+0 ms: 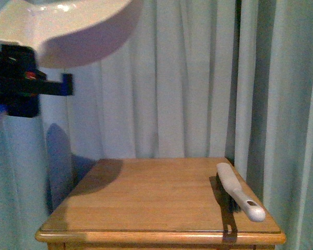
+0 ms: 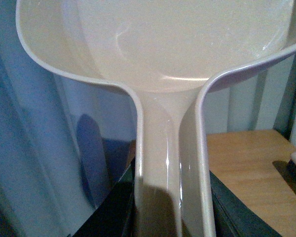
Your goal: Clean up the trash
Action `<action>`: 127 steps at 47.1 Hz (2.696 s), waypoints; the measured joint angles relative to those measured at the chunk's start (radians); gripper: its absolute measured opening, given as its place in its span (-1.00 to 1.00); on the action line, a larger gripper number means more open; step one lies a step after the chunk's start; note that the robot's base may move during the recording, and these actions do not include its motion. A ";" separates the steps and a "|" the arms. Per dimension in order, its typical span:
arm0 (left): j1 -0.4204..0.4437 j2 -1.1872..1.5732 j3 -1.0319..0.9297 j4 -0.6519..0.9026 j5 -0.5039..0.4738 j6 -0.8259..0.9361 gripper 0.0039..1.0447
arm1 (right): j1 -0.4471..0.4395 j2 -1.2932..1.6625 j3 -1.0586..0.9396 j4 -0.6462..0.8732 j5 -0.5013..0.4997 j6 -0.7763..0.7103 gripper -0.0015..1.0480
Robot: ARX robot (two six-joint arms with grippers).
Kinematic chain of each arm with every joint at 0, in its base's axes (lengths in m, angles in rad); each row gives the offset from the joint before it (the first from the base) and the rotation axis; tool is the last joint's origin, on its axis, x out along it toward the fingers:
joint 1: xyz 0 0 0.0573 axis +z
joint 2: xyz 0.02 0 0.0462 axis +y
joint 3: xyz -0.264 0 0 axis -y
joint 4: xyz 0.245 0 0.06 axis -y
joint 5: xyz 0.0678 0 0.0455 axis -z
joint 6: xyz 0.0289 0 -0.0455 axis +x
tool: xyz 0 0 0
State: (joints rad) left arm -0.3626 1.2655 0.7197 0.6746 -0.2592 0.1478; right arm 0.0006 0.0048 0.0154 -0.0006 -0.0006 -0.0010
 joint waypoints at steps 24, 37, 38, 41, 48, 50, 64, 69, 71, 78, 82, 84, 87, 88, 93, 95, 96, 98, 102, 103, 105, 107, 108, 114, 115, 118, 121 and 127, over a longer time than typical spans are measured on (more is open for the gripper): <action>0.318 -0.999 -0.473 -0.299 0.283 -0.196 -0.49 | 0.000 0.000 0.000 0.000 0.000 0.000 0.86; 0.340 -1.031 -0.491 -0.309 0.299 -0.217 -0.49 | 0.124 0.193 0.003 0.134 0.436 -0.204 0.86; 0.340 -1.031 -0.491 -0.309 0.301 -0.218 -0.49 | 0.125 0.253 0.011 0.156 0.437 -0.205 0.86; 0.340 -1.031 -0.491 -0.309 0.299 -0.220 -0.49 | 0.142 0.407 0.047 0.215 0.421 -0.201 0.86; 0.340 -1.031 -0.491 -0.309 0.299 -0.222 -0.49 | 0.201 0.717 0.206 0.271 0.400 -0.148 0.86; 0.340 -1.031 -0.491 -0.309 0.301 -0.221 -0.49 | 0.219 0.796 0.270 0.257 0.396 -0.124 0.86; 0.340 -1.031 -0.491 -0.309 0.298 -0.222 -0.49 | 0.381 1.395 0.958 -0.134 0.364 0.188 0.86; 0.340 -1.031 -0.491 -0.309 0.298 -0.222 -0.49 | 0.417 1.571 1.164 -0.304 0.345 0.330 0.86; 0.340 -1.031 -0.491 -0.309 0.298 -0.222 -0.49 | 0.428 1.633 1.233 -0.360 0.351 0.390 0.86; 0.340 -1.031 -0.491 -0.309 0.299 -0.222 -0.49 | 0.448 1.807 1.398 -0.455 0.352 0.515 0.86; 0.340 -1.031 -0.491 -0.309 0.298 -0.222 -0.49 | 0.448 1.876 1.463 -0.497 0.342 0.558 0.86; 0.340 -1.031 -0.491 -0.309 0.298 -0.222 -0.49 | 0.448 1.901 1.487 -0.513 0.333 0.571 0.86; 0.340 -1.031 -0.491 -0.309 0.298 -0.222 -0.49 | 0.447 1.930 1.511 -0.528 0.329 0.587 0.86; 0.340 -1.031 -0.491 -0.309 0.298 -0.222 -0.49 | 0.447 1.935 1.516 -0.531 0.329 0.589 0.86; 0.340 -1.031 -0.491 -0.309 0.298 -0.222 -0.49 | 0.447 1.968 1.545 -0.548 0.318 0.613 0.86; 0.340 -1.031 -0.491 -0.309 0.298 -0.222 -0.49 | 0.447 1.980 1.553 -0.551 0.314 0.620 0.86; 0.340 -1.031 -0.491 -0.309 0.298 -0.222 -0.49 | 0.447 1.982 1.555 -0.551 0.314 0.621 0.86; 0.340 -1.031 -0.491 -0.309 0.298 -0.222 -0.49 | 0.447 1.987 1.558 -0.551 0.314 0.626 0.86; 0.340 -1.031 -0.491 -0.309 0.298 -0.222 -0.49 | 0.446 1.993 1.562 -0.549 0.313 0.629 0.86; 0.340 -1.031 -0.491 -0.309 0.298 -0.222 -0.49 | 0.446 1.994 1.562 -0.548 0.312 0.629 0.86; 0.340 -1.031 -0.491 -0.309 0.298 -0.222 -0.49 | 0.445 1.999 1.562 -0.540 0.315 0.629 0.86; 0.340 -1.031 -0.491 -0.309 0.298 -0.222 -0.49 | 0.441 2.004 1.562 -0.534 0.316 0.628 0.78; 0.340 -1.031 -0.491 -0.309 0.298 -0.222 -0.49 | 0.440 2.007 1.562 -0.531 0.317 0.627 0.72; 0.340 -1.031 -0.491 -0.309 0.298 -0.222 -0.49 | 0.431 2.021 1.559 -0.503 0.300 0.608 0.31; 0.340 -1.031 -0.491 -0.309 0.298 -0.222 -0.49 | 0.430 2.022 1.559 -0.500 0.298 0.605 0.25; 0.340 -1.031 -0.491 -0.309 0.298 -0.222 -0.49 | 0.426 2.024 1.556 -0.487 0.287 0.593 0.01; 0.340 -1.031 -0.491 -0.309 0.298 -0.222 -0.49 | 0.425 2.024 1.552 -0.483 0.280 0.584 -0.22; 0.340 -1.031 -0.491 -0.309 0.298 -0.222 -0.49 | 0.425 2.025 1.542 -0.473 0.267 0.575 -0.55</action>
State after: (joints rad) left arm -0.0227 0.2344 0.2283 0.3660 0.0387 -0.0742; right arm 0.4255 2.0296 1.5578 -0.4736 0.2665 0.5735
